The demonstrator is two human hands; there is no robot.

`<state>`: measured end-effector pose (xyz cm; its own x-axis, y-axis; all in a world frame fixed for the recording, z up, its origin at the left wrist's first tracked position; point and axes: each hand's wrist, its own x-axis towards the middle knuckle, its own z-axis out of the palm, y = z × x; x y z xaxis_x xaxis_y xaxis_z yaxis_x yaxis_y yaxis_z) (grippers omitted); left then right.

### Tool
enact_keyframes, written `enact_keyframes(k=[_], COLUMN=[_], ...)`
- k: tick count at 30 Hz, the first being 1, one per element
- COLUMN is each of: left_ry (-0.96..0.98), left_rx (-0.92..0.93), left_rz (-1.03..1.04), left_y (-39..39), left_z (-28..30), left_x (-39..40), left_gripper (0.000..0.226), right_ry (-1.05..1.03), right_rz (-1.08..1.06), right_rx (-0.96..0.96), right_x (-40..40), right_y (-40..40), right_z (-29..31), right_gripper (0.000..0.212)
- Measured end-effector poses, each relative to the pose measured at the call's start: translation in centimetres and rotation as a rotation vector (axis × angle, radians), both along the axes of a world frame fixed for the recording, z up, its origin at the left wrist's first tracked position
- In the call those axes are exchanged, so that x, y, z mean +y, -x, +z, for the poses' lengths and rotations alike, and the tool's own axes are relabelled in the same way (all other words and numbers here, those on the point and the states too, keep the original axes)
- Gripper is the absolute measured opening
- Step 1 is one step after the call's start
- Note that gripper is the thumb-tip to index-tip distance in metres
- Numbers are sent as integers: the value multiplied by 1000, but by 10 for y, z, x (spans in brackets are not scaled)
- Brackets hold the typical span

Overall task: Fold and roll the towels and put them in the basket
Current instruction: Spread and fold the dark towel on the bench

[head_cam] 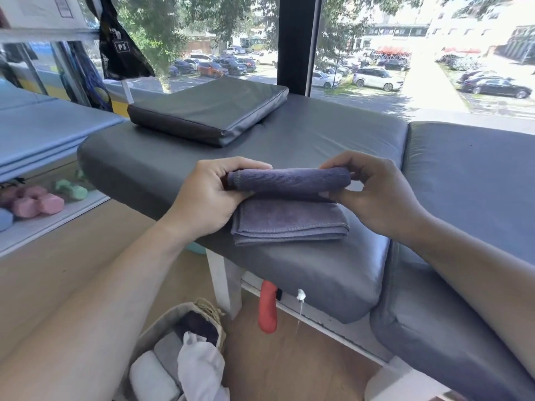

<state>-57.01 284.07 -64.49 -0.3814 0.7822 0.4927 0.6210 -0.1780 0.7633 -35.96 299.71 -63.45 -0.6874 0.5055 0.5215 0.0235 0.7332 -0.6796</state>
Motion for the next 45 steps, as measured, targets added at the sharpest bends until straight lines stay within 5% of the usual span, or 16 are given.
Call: enact_keyframes(k=[11, 18, 25, 29, 34, 39, 45], left_ry=[70, 199, 268, 390, 331, 55, 226], left_rx=[-79, -85, -150, 10, 81, 83, 84], left_rz=[-193, -308, -316, -213, -214, -82, -22], left_y=[6, 9, -2, -11, -20, -23, -19], left_z=[-4, 4, 14, 13, 20, 30, 10], left_x=[-10, -22, -31, -29, -31, -24, -13], left_gripper=[58, 68, 29, 63, 60, 63, 59], right_ry=[21, 30, 161, 53, 10, -150, -87], right_rz=[248, 388, 502, 361, 292, 84, 90], right_rx=[-68, -331, -523, -487, -567, -250, -356], right_x=[5, 14, 14, 1, -15, -16, -4], right_y=[-10, -19, -31, -26, -26, -24, -16], right_z=[5, 15, 32, 30, 32, 36, 15], right_gripper=[33, 31, 41, 13, 79, 74, 79])
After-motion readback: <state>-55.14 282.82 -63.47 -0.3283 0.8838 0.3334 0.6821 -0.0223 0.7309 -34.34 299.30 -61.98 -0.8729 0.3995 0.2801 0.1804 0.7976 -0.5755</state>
